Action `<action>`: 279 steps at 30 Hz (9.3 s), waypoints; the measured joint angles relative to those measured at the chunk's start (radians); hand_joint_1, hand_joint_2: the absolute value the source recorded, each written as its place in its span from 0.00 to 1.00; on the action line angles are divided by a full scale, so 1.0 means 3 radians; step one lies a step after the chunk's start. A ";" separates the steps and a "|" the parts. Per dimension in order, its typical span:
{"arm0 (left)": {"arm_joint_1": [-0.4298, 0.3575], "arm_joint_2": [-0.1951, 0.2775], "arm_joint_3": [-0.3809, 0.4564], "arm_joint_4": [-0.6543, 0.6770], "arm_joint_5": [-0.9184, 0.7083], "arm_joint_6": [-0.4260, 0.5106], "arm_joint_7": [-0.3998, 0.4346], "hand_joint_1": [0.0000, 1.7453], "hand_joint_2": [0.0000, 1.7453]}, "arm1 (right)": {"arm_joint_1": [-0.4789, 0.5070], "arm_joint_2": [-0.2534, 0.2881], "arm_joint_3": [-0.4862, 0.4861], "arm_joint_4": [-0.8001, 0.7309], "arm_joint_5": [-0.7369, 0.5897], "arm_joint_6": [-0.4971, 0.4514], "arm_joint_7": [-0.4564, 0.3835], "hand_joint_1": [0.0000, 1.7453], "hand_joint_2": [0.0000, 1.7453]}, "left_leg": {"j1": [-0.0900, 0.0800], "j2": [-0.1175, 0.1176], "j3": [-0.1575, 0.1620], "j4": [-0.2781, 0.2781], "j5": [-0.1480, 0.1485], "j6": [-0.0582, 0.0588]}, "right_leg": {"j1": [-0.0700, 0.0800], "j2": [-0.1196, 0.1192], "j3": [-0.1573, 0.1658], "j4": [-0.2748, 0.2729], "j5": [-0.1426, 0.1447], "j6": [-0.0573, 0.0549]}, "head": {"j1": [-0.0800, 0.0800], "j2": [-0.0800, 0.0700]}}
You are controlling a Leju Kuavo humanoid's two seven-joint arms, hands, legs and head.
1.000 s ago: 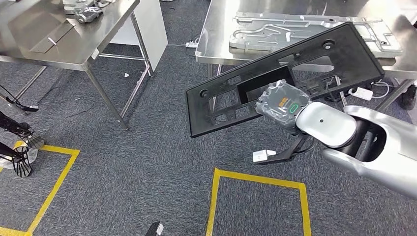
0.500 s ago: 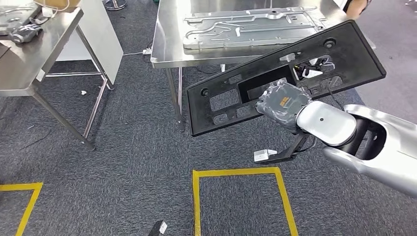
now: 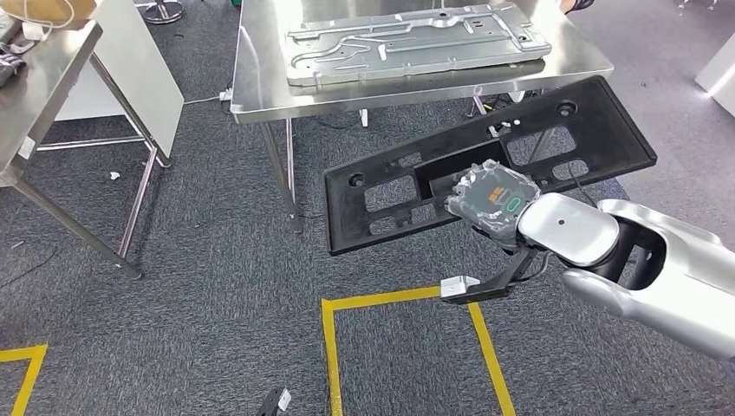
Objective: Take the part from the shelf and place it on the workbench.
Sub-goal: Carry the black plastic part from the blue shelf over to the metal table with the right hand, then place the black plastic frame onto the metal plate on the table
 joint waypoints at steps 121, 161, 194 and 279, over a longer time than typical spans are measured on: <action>-0.0030 0.0072 -0.0121 0.0100 0.0000 -0.0055 0.0104 0.00 0.00 | -0.0167 0.1318 0.0282 0.0606 -0.0649 0.0097 -0.0486 1.00 1.00 | -0.0001 0.0003 0.0009 -0.0029 0.0012 -0.0078 | 0.0013 0.0000 0.0018 0.0000 -0.0003 -0.0039 | 0.0001 0.0000; 0.0093 0.0109 0.0404 0.0096 0.0000 -0.0066 0.0030 0.00 0.00 | -0.0906 0.1006 0.0332 0.0609 -0.1099 0.0384 -0.0546 1.00 1.00 | 0.0039 0.0016 0.0236 -0.0067 -0.0140 0.0023 | 0.0001 0.0022 -0.0494 0.0617 -0.0035 0.0050 | 0.0025 0.0000; 0.0123 0.0190 0.0447 0.0069 0.0001 -0.0088 0.0054 0.00 0.00 | -0.0756 0.0922 0.0351 0.0597 -0.1403 0.0279 -0.0599 1.00 1.00 | 0.0013 -0.0073 0.0281 -0.0087 -0.0112 -0.0023 | 0.0045 0.0018 -0.0228 0.0210 0.0254 -0.0005 | 0.0032 0.0000; 0.0126 0.0242 0.0587 0.0060 0.0000 -0.0051 0.0050 0.00 0.00 | -0.0853 0.0779 0.0362 0.0551 -0.1760 0.0439 -0.0646 1.00 1.00 | -0.0069 -0.0080 -0.0113 0.0061 0.0053 0.0146 | 0.0070 0.0031 -0.0513 0.0945 -0.0342 -0.0114 | -0.0036 0.0001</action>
